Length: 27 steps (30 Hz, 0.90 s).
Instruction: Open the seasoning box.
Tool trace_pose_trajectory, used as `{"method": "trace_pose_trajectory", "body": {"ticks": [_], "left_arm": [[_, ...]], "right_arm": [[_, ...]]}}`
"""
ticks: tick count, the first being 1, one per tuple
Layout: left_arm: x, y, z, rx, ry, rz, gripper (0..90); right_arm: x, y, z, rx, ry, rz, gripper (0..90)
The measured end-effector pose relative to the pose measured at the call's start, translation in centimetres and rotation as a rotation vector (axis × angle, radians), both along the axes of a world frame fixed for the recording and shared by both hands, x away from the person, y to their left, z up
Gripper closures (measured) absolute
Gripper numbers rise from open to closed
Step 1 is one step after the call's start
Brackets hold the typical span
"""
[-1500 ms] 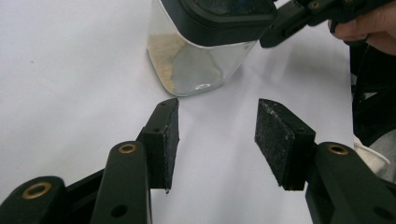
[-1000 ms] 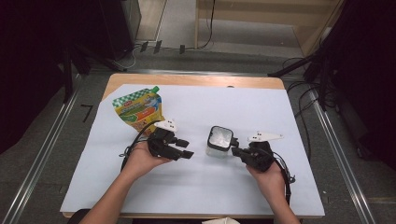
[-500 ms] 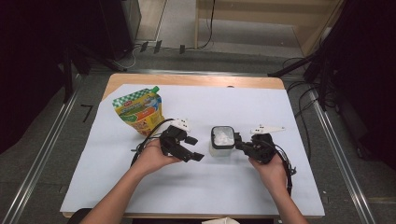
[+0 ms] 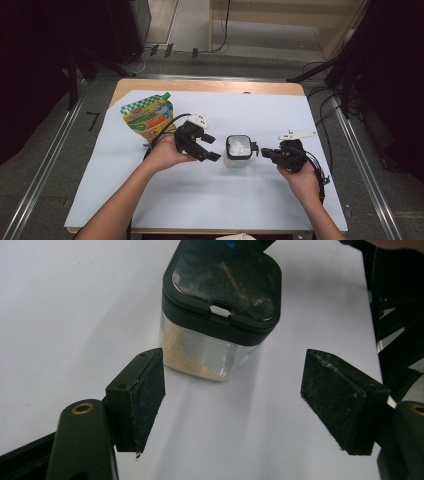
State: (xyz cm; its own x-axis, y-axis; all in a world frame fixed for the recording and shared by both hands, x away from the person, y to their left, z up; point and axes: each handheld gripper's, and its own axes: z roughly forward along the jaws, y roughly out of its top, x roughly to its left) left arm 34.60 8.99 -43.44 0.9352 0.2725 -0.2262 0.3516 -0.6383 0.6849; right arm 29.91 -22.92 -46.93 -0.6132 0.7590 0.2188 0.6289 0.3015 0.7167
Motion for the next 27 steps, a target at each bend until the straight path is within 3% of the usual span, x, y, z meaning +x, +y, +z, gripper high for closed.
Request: {"method": "trace_pose_trajectory", "body": {"ticks": [2, 5, 8, 13, 17, 21, 27], "left_arm": [[0.4, -0.5, 0.1, 0.013, -0.012, -0.023, 26.0], [1.0, -0.8, 0.2, -0.011, -0.033, -0.066, 25.4], [1.4, -1.2, 0.0, -0.005, -0.061, -0.093, 25.5], [1.7, -1.9, -0.8, 0.028, -0.027, -0.097, 25.1], [1.5, -2.7, -1.3, 0.025, -0.016, -0.11, 23.2], [1.5, -3.2, -2.0, 0.051, -0.047, -0.124, 21.1], [1.5, -3.8, -2.3, 0.053, -0.086, -0.123, 20.1]], "right_arm": [[0.6, -0.1, -0.4, -0.016, 0.007, 0.003, 90.0], [1.3, -0.2, -1.0, -0.005, 0.03, -0.004, 90.0], [1.4, -0.1, -1.1, 0.004, 0.028, -0.005, 90.0], [1.5, 0.3, -1.2, 0.015, 0.03, 0.002, 90.0], [1.6, 0.4, -1.2, 0.01, 0.028, -0.001, 90.0], [1.6, 0.5, -1.2, 0.01, 0.029, -0.007, 90.0], [1.6, 0.5, -1.2, 0.015, 0.028, -0.01, 90.0]]}}
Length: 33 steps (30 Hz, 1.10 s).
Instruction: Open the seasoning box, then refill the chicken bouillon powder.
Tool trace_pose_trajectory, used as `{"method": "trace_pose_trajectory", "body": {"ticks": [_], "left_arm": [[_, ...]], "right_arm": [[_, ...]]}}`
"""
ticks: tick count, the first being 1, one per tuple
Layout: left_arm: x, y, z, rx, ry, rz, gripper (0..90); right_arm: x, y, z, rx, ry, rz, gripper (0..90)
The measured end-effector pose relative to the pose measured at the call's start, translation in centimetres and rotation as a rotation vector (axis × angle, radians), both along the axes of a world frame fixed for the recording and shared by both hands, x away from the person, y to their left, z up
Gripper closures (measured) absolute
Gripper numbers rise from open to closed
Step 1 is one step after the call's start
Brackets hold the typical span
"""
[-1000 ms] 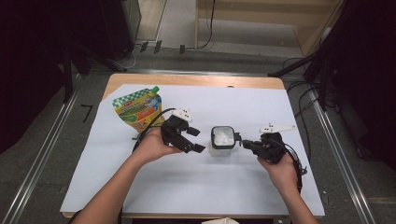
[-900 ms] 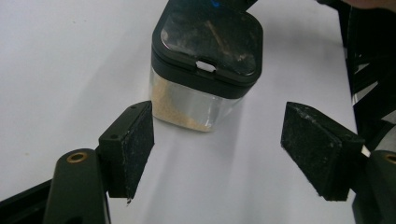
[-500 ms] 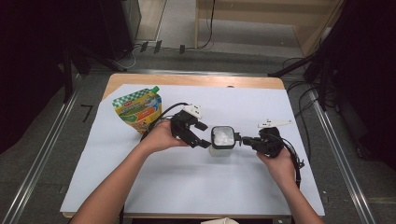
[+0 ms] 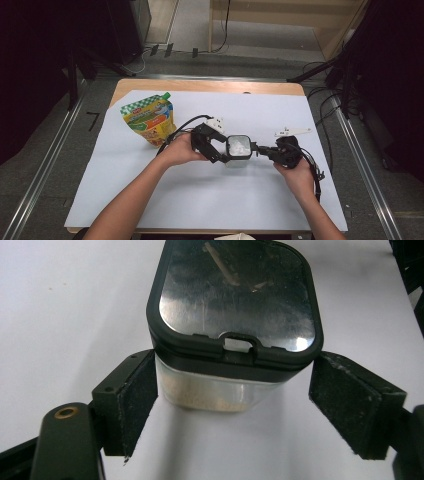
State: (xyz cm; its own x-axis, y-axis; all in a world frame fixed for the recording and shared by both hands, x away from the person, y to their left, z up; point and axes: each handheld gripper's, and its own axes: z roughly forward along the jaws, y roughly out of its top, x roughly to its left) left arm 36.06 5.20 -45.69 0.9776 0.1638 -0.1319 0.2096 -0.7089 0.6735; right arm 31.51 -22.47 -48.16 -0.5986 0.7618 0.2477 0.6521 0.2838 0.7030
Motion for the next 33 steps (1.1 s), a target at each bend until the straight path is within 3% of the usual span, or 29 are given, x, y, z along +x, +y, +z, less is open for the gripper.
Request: {"method": "trace_pose_trajectory", "body": {"ticks": [6, 21, 33], "left_arm": [[-0.2, -0.6, -0.5, -0.001, -0.047, -0.012, 18.5], [-0.2, -1.0, -0.3, 0.006, -0.055, -0.006, 18.0], [-0.1, -1.2, 0.0, 0.024, -0.037, -0.008, 17.9]], "right_arm": [[0.0, 0.0, 0.0, 0.001, 0.001, -0.005, 90.0], [0.0, 0.2, -0.1, -0.01, -0.01, -0.011, 90.0], [-0.1, 0.3, 0.0, -0.021, -0.02, -0.01, 90.0]]}}
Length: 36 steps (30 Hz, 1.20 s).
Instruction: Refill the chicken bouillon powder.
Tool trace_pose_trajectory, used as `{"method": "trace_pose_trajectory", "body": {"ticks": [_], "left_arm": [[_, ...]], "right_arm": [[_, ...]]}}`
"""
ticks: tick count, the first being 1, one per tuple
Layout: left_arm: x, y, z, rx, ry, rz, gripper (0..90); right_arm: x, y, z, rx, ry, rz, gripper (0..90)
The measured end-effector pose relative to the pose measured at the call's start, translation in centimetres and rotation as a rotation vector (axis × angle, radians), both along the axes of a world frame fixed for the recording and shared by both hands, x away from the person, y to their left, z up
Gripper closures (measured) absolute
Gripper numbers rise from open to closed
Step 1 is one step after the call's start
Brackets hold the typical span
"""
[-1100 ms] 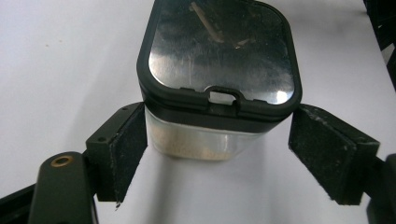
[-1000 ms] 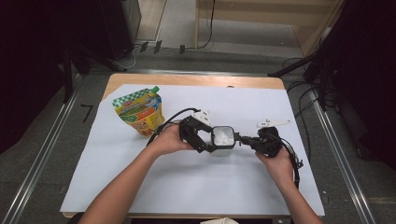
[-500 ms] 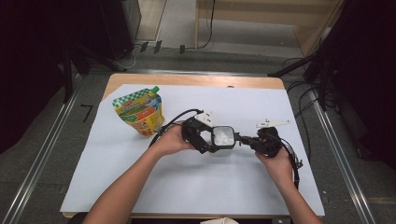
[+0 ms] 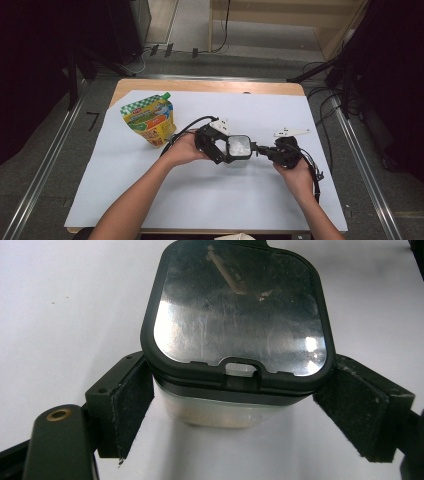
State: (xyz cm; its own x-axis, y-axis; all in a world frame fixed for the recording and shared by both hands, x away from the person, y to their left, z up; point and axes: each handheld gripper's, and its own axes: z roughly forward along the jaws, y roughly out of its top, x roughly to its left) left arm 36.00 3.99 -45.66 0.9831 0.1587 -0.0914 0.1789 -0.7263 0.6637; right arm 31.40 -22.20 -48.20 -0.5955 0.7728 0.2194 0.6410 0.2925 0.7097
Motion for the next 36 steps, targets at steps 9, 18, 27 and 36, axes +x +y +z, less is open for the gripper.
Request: {"method": "trace_pose_trajectory", "body": {"ticks": [9, 18, 27, 36], "left_arm": [[0.1, -0.3, 0.5, 0.022, -0.002, -0.008, 17.6], [0.0, -0.4, 0.9, 0.008, 0.0, -0.006, 17.6], [-0.1, -0.4, 1.7, -0.016, -0.008, -0.002, 17.4], [-0.2, -0.7, 2.5, -0.013, -0.026, -0.005, 17.4]], "right_arm": [[0.0, 0.0, 0.0, -0.001, 0.0, -0.003, 90.0], [0.0, 0.1, -0.1, 0.008, 0.003, -0.002, 90.0], [0.0, 0.1, -0.1, 0.01, 0.003, -0.002, 90.0], [0.1, 0.1, -0.1, 0.008, 0.001, -0.002, 90.0]]}}
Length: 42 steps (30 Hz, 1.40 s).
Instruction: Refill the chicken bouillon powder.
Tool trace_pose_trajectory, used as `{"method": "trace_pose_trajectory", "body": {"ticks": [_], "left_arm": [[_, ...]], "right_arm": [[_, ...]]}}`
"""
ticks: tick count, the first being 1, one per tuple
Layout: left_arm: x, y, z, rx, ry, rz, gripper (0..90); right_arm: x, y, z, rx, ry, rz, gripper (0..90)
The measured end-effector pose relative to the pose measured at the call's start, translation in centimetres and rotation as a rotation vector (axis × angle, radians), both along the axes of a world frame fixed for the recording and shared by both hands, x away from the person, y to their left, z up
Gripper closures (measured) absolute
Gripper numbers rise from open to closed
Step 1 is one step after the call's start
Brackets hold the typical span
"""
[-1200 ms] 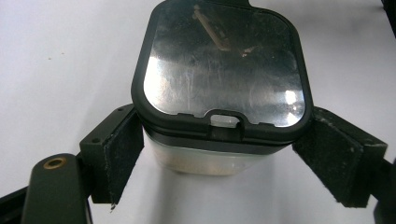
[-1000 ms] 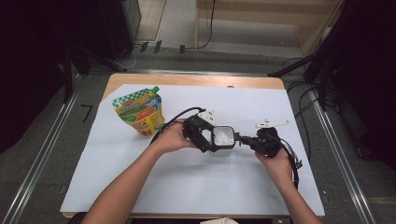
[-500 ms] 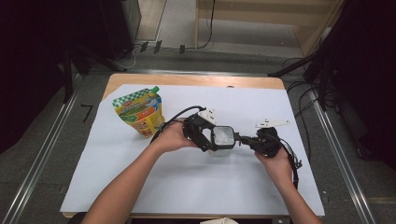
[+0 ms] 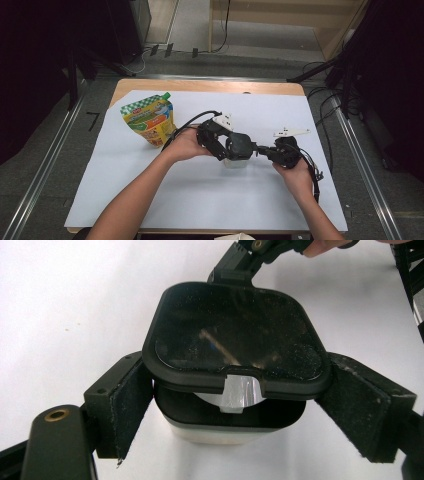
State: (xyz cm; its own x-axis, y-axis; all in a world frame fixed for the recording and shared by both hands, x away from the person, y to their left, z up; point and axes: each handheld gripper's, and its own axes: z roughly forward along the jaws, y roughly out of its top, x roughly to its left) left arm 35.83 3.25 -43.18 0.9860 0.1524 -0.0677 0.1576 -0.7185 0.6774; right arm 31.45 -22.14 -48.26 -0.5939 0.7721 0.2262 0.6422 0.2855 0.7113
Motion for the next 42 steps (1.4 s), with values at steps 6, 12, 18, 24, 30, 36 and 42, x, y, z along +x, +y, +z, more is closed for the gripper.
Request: {"method": "trace_pose_trajectory", "body": {"ticks": [6, 12, 18, 24, 30, 36, 42], "left_arm": [[-0.2, -0.3, 1.3, -0.05, 0.035, -0.037, 38.9], [-0.8, -1.1, 2.2, -0.035, 0.055, -0.054, 54.4], [-1.0, -2.0, 3.1, -0.027, 0.098, -0.047, 65.4], [-0.9, -2.7, 3.6, -0.05, 0.14, -0.052, 74.4], [-0.8, -3.7, 3.8, -0.055, 0.15, -0.06, 78.2], [-0.5, -5.1, 3.7, -0.054, 0.176, -0.057, 79.3], [-0.2, -5.9, 3.2, -0.067, 0.191, -0.061, 79.1]], "right_arm": [[0.0, 0.0, 0.0, -0.001, -0.001, 0.009, 90.0], [0.0, 0.0, 0.0, -0.001, 0.001, 0.012, 90.0], [0.0, 0.0, 0.0, -0.001, 0.0, 0.015, 90.0], [-0.1, 0.0, 0.0, 0.001, -0.001, 0.017, 90.0], [-0.1, 0.0, 0.0, 0.014, 0.009, 0.009, 90.0], [-0.2, 0.0, 0.0, 0.015, 0.01, 0.007, 90.0], [-0.2, 0.0, -0.1, 0.015, 0.006, 0.011, 90.0]]}}
